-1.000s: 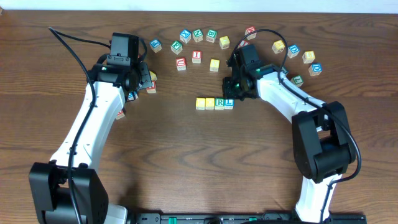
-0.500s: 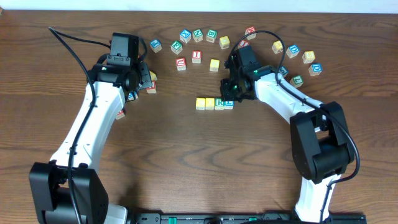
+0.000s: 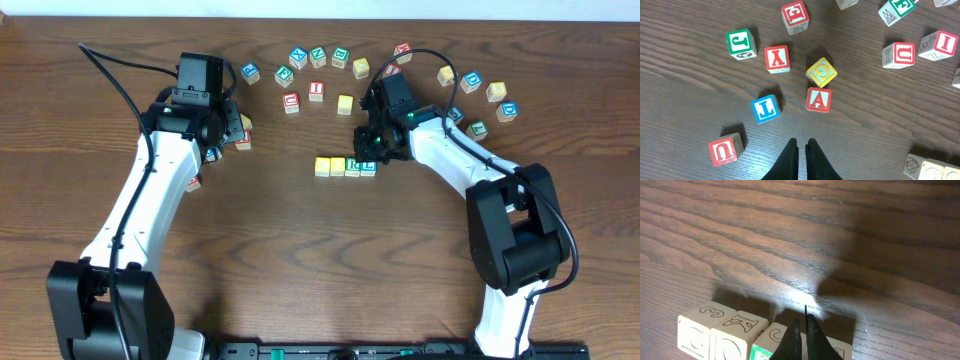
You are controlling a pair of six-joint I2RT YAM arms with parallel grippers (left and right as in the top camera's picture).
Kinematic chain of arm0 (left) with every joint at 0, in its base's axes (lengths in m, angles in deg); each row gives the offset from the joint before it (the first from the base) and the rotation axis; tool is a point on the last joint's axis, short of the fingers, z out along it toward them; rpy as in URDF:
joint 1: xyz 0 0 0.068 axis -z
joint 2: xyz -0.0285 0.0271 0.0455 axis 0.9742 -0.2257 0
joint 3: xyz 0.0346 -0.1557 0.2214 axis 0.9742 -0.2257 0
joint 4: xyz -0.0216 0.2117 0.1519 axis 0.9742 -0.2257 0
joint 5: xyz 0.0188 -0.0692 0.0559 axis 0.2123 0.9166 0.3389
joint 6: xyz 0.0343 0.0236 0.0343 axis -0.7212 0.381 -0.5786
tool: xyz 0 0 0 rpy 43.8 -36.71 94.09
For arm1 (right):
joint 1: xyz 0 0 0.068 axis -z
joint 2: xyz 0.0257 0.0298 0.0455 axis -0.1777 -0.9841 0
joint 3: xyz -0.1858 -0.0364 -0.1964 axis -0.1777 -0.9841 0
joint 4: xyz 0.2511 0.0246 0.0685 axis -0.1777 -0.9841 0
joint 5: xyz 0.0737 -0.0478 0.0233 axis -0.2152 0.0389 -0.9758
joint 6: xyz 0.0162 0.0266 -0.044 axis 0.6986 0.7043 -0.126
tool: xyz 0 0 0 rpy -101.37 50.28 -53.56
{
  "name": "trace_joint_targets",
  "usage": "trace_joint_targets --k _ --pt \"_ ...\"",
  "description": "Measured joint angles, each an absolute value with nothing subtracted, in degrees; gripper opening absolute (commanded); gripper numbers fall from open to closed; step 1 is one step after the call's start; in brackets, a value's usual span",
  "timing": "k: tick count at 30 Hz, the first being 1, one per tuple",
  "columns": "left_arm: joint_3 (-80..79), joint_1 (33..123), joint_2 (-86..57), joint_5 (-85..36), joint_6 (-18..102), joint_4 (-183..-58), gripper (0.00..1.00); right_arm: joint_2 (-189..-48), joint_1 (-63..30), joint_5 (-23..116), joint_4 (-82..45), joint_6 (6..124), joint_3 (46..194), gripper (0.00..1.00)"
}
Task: Spell out CORL
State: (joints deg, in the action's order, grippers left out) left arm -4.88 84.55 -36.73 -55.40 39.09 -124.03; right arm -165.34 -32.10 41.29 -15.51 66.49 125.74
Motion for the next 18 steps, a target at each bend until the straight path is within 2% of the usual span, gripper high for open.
trace_joint_targets --k 9,18 --pt "-4.93 84.55 -36.73 -53.68 39.29 -124.51 0.08 -160.88 -29.7 41.71 -18.24 66.71 125.74 0.01" --pt "-10.0 86.56 -36.76 -52.06 40.82 -122.23 0.08 -156.38 -28.78 44.42 -27.6 68.94 125.87 0.01"
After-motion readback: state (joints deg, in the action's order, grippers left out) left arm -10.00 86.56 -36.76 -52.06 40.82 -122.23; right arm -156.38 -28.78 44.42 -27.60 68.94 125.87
